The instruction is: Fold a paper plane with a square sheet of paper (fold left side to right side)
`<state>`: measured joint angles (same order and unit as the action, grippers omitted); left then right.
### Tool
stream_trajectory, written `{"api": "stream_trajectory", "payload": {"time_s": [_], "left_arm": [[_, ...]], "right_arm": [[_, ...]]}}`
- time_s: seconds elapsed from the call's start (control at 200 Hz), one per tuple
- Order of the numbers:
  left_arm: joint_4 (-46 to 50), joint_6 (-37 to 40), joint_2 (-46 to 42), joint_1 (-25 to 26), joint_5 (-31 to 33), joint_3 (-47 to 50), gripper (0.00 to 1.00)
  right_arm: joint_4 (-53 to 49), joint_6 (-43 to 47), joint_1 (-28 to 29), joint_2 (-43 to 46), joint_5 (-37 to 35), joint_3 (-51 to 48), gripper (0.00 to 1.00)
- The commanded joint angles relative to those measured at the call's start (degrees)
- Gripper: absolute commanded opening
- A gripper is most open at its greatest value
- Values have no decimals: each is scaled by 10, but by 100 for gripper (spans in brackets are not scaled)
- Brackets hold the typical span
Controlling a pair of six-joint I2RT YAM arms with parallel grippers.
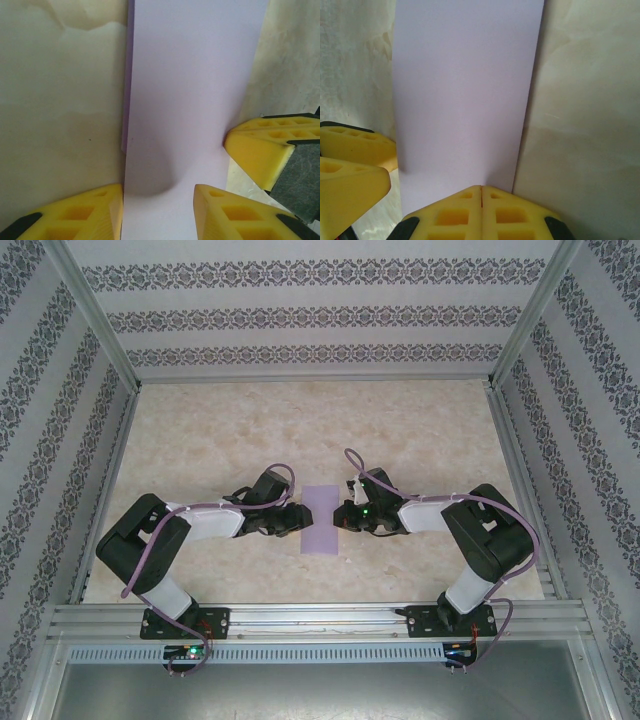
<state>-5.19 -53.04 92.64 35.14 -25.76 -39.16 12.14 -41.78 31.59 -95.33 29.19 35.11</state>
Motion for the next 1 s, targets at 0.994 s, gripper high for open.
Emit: {"api": "stream_trajectory", "payload": {"time_s": [0.994], "left_arm": [[15, 54, 14, -17, -25, -59, 50]], "right_arm": [[-69, 21, -8, -20, -34, -14, 0]]}}
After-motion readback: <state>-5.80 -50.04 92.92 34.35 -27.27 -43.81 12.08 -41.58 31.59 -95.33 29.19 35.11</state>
